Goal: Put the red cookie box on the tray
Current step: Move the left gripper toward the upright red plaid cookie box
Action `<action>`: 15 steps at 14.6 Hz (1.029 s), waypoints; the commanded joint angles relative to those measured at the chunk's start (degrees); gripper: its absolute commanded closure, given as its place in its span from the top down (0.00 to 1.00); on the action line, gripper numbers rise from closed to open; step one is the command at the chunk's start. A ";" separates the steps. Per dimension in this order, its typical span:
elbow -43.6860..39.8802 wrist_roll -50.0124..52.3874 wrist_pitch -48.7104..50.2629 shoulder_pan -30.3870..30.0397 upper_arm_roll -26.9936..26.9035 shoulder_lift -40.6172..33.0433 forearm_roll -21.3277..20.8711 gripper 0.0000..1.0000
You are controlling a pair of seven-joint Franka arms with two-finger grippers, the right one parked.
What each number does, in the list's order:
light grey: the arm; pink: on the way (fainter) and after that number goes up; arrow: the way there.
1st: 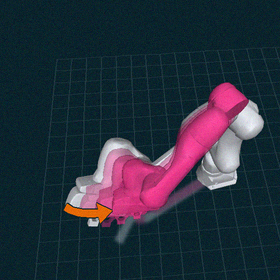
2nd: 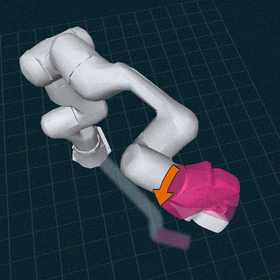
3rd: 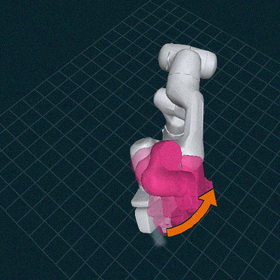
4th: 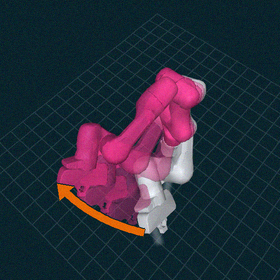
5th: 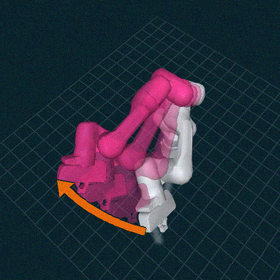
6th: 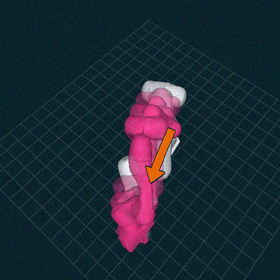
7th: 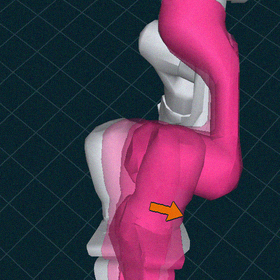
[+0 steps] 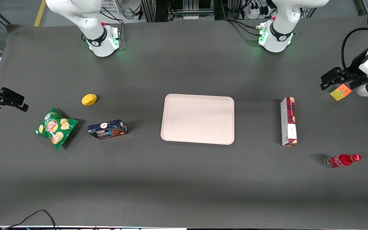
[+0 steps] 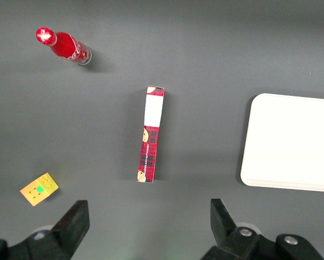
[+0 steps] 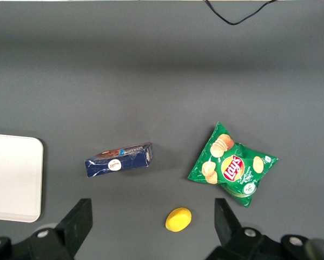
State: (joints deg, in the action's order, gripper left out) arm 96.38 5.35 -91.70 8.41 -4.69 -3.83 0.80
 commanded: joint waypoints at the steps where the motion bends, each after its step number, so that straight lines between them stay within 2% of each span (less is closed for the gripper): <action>1: 1.01 -0.34 -0.23 -0.15 -0.06 -1.18 0.61 1.00; 5: 3.01 -0.43 -3.64 -0.07 -0.06 -0.57 0.61 1.00; 15: 32.09 -1.22 -35.00 -0.15 -0.15 1.71 -1.23 1.00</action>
State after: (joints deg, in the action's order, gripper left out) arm 120.59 5.27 -119.62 8.39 -4.78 -1.25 0.69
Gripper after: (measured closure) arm 0.000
